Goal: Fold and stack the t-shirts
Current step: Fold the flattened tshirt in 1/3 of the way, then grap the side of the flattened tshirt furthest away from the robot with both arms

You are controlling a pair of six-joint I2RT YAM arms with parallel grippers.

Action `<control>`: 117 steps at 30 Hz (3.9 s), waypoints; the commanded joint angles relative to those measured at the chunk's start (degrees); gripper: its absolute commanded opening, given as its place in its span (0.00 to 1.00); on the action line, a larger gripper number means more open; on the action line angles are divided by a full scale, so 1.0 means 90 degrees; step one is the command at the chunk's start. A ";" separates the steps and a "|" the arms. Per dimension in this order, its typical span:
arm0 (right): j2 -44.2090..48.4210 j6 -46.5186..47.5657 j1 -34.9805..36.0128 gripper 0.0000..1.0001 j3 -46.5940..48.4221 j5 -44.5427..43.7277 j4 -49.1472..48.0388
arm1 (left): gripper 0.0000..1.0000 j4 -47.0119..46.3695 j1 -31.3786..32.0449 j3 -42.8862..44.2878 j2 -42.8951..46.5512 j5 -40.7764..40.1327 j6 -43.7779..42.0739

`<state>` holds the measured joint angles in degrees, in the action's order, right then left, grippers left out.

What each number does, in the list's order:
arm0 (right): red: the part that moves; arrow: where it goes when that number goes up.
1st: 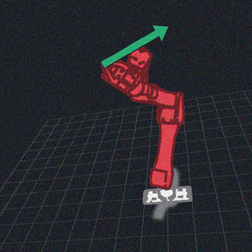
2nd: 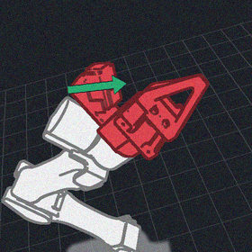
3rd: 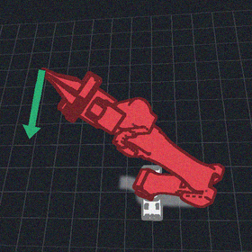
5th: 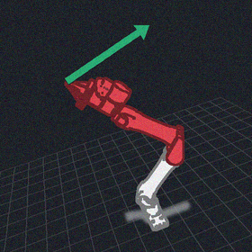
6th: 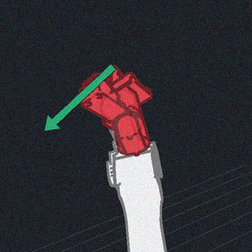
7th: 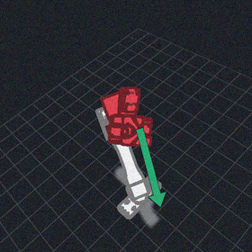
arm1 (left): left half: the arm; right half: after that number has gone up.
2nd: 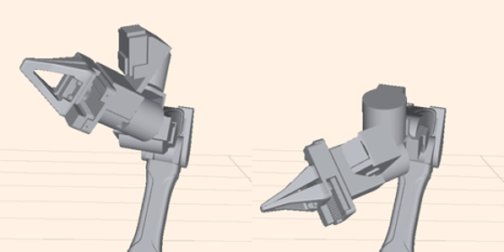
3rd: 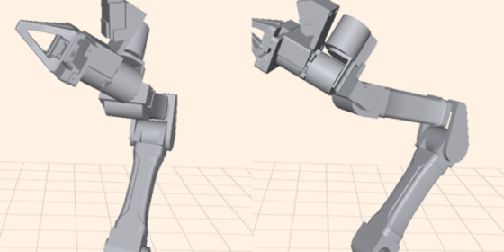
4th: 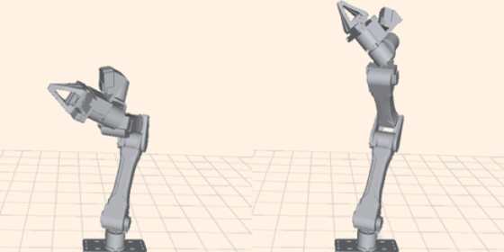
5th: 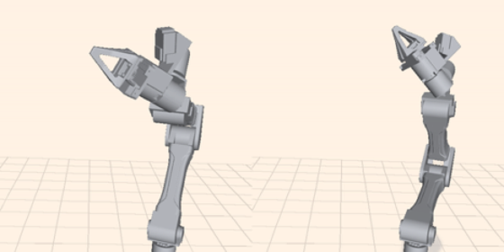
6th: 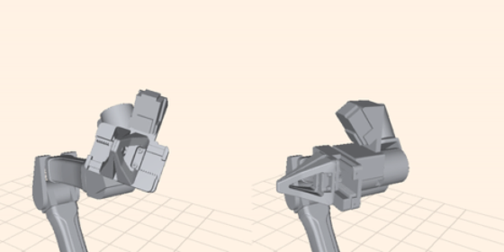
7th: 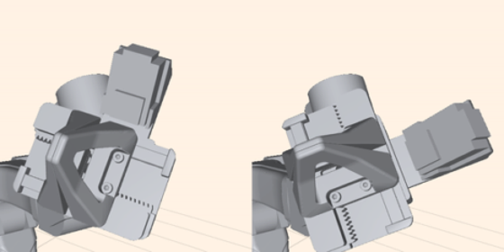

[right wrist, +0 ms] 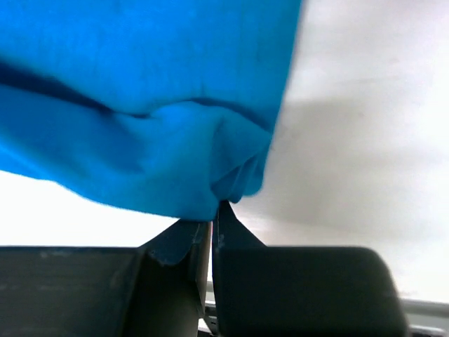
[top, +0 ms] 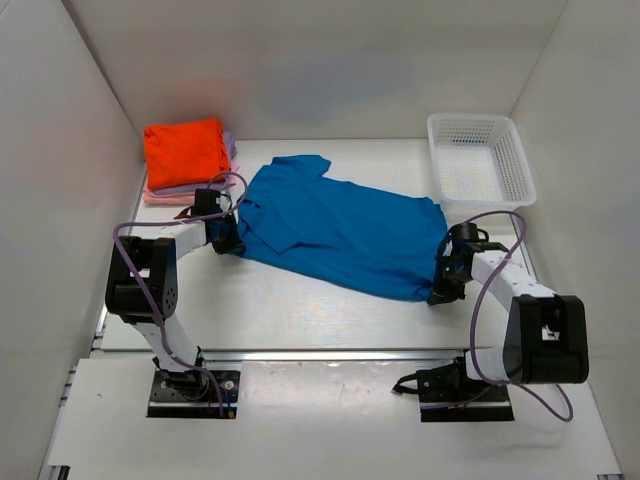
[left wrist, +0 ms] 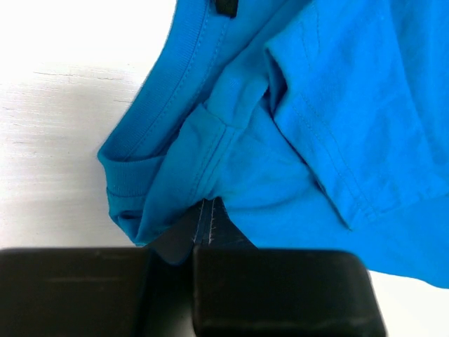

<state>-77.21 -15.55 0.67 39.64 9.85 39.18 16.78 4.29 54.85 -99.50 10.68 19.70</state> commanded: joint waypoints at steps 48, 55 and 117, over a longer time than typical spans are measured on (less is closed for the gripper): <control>-0.0981 -0.0233 0.0951 0.23 0.2169 0.0136 -0.0433 | 0.50 0.0315 0.0353 -0.1134 0.2798 0.0171 0.0183; -0.1762 -0.0635 0.1010 0.22 0.1817 0.0137 -0.1784 | 0.47 0.0343 0.0548 -0.0518 0.1301 -0.0170 0.0233; -0.1440 -0.0196 0.1010 0.54 0.1894 -0.1075 -0.3280 | 0.73 -0.0351 0.0001 0.3632 -0.2284 -0.0230 -0.1135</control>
<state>-89.01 -17.37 10.37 53.56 1.52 11.86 10.72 3.68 85.08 -120.62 9.34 10.41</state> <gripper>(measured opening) 0.536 0.722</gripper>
